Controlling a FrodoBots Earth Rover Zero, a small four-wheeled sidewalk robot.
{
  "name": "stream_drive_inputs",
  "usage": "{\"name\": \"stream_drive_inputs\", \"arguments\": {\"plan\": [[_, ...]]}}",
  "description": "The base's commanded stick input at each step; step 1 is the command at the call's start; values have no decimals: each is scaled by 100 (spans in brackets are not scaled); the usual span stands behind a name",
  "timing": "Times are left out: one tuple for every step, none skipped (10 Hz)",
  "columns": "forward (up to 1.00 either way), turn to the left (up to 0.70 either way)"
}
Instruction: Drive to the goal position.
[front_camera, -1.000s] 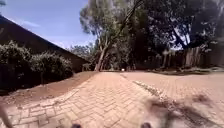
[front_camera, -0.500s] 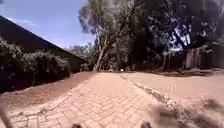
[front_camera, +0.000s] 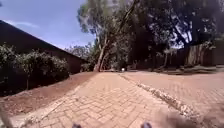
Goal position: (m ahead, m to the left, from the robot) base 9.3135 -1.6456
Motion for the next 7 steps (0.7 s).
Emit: {"name": "stream_drive_inputs", "arguments": {"plan": [[70, 0], [70, 0], [70, 0], [70, 0], [70, 0], [70, 0], [70, 0]]}}
